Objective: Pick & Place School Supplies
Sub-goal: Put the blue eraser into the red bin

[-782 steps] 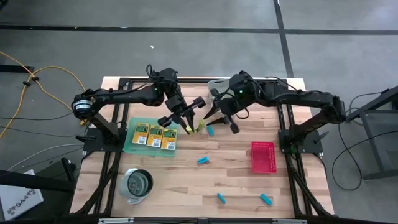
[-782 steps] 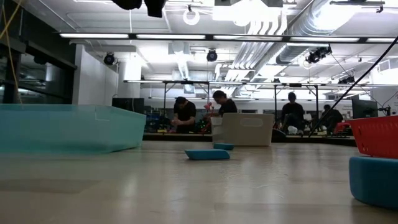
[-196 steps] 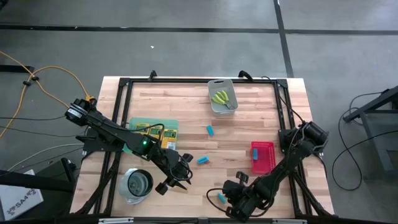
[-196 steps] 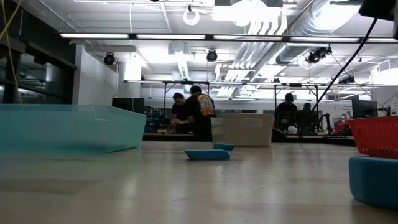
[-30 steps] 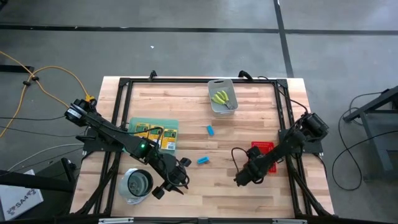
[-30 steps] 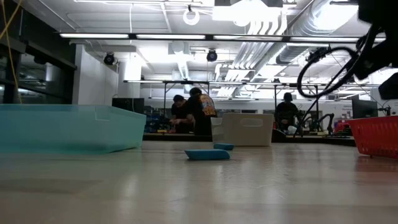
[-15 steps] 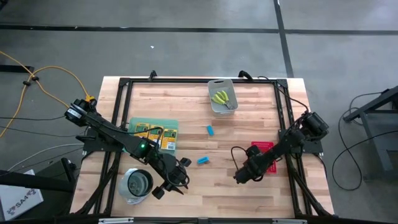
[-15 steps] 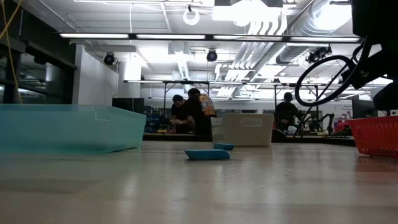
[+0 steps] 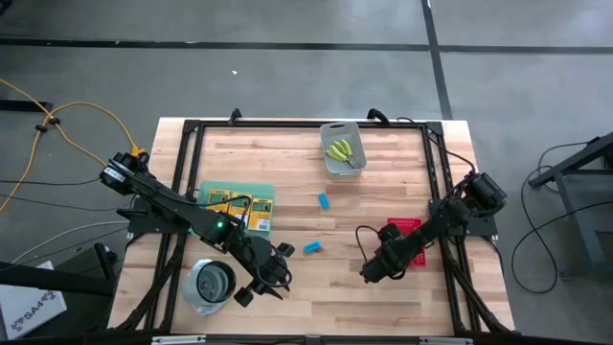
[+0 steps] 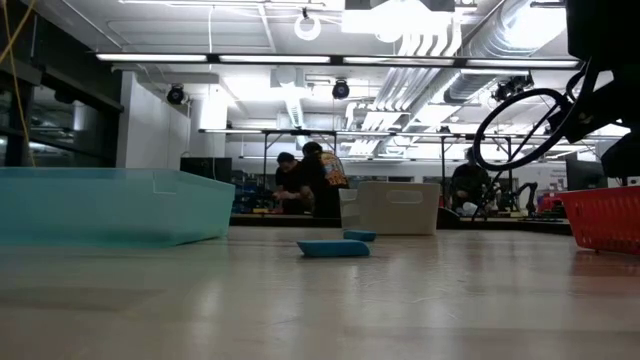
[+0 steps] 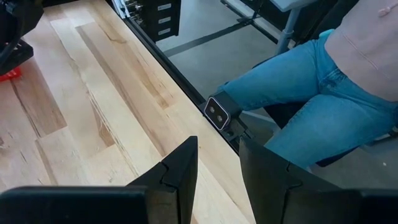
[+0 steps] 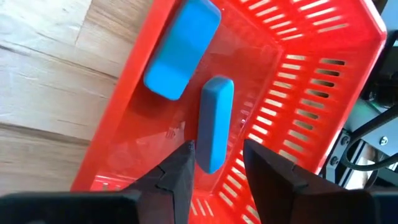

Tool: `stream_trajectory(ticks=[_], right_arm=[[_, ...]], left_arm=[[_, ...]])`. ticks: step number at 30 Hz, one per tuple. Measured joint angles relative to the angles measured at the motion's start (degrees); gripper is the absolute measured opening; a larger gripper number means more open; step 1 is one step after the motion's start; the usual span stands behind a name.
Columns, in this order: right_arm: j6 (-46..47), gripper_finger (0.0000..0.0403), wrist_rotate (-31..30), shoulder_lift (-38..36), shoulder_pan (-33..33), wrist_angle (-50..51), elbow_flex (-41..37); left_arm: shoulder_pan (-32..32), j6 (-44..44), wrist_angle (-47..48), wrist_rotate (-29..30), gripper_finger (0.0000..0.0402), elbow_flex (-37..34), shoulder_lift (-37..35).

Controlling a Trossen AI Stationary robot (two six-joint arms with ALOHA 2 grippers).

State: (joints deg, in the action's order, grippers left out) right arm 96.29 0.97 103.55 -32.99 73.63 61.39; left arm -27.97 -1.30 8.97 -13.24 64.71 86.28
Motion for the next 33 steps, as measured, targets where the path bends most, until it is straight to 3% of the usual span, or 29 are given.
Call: stream_trajectory(ticks=[17, 33], right_arm=[[-2.24, 0.0124, -1.28, -0.54, 0.0, 0.18, 0.0], [-3.95, 0.0124, -5.76, -16.93, 0.43, -1.12, 0.07]], left_arm=[[0.02, 0.0, 0.0, -0.02, 0.0115, 0.0, 0.0], [0.02, 0.0, 0.02, -0.02, 0.0115, 0.0, -0.02]])
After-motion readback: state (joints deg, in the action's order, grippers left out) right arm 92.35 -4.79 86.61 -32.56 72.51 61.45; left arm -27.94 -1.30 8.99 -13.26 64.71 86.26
